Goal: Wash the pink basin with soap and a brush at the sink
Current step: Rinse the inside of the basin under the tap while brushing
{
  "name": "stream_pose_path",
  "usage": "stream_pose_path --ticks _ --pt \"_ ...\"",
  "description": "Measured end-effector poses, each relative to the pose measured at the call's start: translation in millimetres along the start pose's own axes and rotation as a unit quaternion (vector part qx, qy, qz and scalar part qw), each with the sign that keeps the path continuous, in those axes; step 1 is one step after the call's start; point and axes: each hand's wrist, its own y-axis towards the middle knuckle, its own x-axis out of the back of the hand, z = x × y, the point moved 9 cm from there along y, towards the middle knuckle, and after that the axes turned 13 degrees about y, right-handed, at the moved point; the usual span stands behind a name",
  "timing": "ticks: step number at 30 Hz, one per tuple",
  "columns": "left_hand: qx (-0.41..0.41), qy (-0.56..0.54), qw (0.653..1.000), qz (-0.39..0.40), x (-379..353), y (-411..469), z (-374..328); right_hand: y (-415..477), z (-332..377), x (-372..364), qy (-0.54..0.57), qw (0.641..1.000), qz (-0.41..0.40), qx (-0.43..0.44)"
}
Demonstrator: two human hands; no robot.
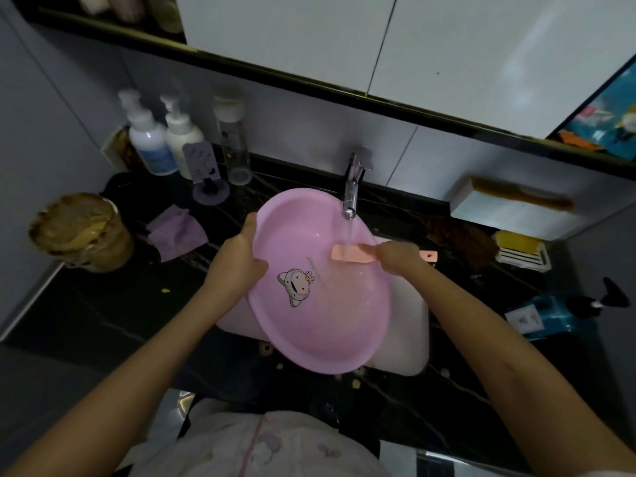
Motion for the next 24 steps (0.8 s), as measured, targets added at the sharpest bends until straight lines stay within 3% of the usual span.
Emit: stream_pose_path --ticks 2,7,9,12,16,21,24 --pt "-0.003 -0.005 1.0 -0.001 -1 -1 1 -7 -2 -9 -0.01 1.0 -0.022 0.005" --pt "0.003 -0.003 1.0 -0.001 -7 -4 6 -55 -6 -72 0.006 0.997 0.079 -0.016" --pt "0.006 0.005 1.0 -0.002 -8 -2 8 -77 -9 -90 0.095 0.987 0.122 -0.031" --pt "0.014 0.018 1.0 -0.007 -14 2 15 -108 -14 -96 0.312 0.931 0.178 -0.07" --pt "0.032 0.002 0.999 0.003 -30 4 26 -128 -34 -89 0.448 0.874 0.12 -0.145" --pt "0.038 -0.067 0.996 0.044 -55 1 39 -131 -63 -88 0.471 0.855 -0.022 -0.216" --pt "0.015 -0.102 0.994 0.038 -57 -2 38 -125 -52 -102 0.545 0.805 -0.042 -0.23"
